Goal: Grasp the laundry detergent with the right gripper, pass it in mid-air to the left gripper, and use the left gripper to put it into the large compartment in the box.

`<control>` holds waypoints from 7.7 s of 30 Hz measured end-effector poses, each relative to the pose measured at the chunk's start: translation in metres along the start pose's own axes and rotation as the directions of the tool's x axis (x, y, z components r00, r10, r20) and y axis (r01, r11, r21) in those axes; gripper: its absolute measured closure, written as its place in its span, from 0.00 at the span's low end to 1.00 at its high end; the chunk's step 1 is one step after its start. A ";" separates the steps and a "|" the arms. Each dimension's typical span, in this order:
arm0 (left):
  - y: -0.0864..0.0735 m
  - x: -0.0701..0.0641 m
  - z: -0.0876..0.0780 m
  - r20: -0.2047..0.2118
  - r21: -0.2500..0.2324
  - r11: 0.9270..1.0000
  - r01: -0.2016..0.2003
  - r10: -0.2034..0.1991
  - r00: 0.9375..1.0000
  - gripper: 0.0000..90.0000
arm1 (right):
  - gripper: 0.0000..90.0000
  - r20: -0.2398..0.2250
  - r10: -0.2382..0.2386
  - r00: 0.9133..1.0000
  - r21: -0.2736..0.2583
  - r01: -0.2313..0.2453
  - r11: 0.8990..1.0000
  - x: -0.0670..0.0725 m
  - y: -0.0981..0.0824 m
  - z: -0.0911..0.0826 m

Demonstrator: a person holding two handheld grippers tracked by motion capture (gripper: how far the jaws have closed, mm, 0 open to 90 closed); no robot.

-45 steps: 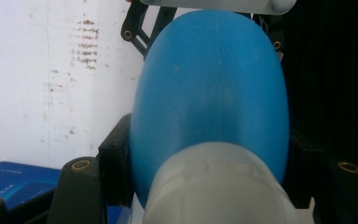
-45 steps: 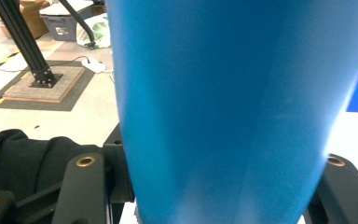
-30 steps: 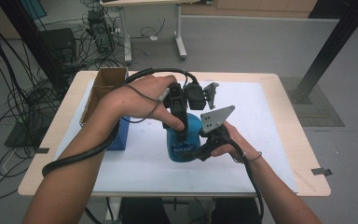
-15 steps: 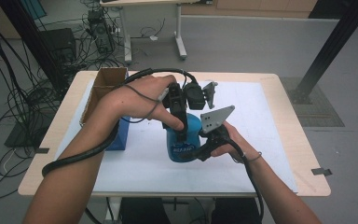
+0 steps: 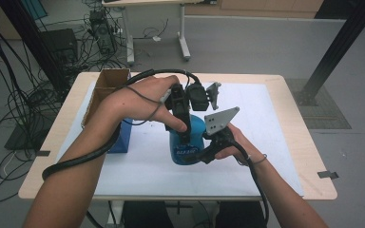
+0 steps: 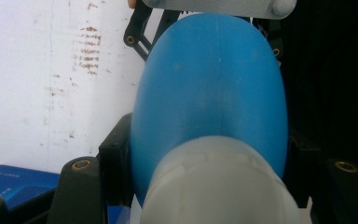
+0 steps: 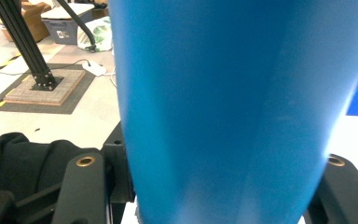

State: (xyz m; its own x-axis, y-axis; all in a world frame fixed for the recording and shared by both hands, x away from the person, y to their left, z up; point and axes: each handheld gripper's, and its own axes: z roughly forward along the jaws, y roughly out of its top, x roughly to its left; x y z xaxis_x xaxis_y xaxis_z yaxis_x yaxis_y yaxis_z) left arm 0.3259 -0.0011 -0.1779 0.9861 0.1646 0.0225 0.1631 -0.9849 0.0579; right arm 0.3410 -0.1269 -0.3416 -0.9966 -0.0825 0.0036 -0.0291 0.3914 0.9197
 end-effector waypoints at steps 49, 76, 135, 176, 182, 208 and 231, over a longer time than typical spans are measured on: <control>0.002 -0.002 -0.003 -0.022 -0.013 1.000 0.001 -0.001 1.000 0.41 | 0.44 0.009 0.000 1.000 -0.017 0.001 1.000 0.001 0.000 -0.003; 0.002 0.001 -0.005 -0.031 -0.015 1.000 0.016 -0.017 0.999 0.41 | 0.02 0.029 0.057 0.998 -0.094 -0.054 0.994 0.002 -0.005 -0.003; -0.024 0.004 -0.011 -0.035 -0.012 0.997 0.079 -0.080 0.996 0.41 | 0.04 0.266 0.160 0.951 0.251 -0.228 0.941 0.000 -0.055 -0.100; -0.029 0.016 -0.046 -0.069 -0.017 0.987 0.158 -0.159 0.985 0.41 | 0.06 0.364 0.162 0.917 0.615 -0.367 0.698 -0.006 -0.064 -0.117; -0.026 0.023 -0.063 -0.087 -0.026 0.984 0.175 -0.177 0.980 0.41 | 0.06 0.360 0.160 0.919 0.611 -0.362 0.704 -0.006 -0.063 -0.117; -0.064 0.074 -0.144 -0.083 -0.092 0.918 0.386 -0.393 0.916 0.41 | 0.06 0.358 0.162 0.920 0.623 -0.365 0.692 -0.010 -0.067 -0.112; -0.142 0.136 -0.164 -0.093 -0.139 0.602 0.786 -0.798 0.595 0.41 | 0.07 0.363 0.150 0.920 0.617 -0.358 0.701 -0.013 -0.064 -0.109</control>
State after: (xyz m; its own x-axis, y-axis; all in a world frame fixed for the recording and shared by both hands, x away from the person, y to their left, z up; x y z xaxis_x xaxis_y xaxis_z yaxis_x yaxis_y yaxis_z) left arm 0.4316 0.1701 -0.0195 0.4537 0.8892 0.0596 0.8690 -0.4563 0.1914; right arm 0.3643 -0.2508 -0.3582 -0.9488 0.3158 -0.0009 0.2889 0.8692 0.4012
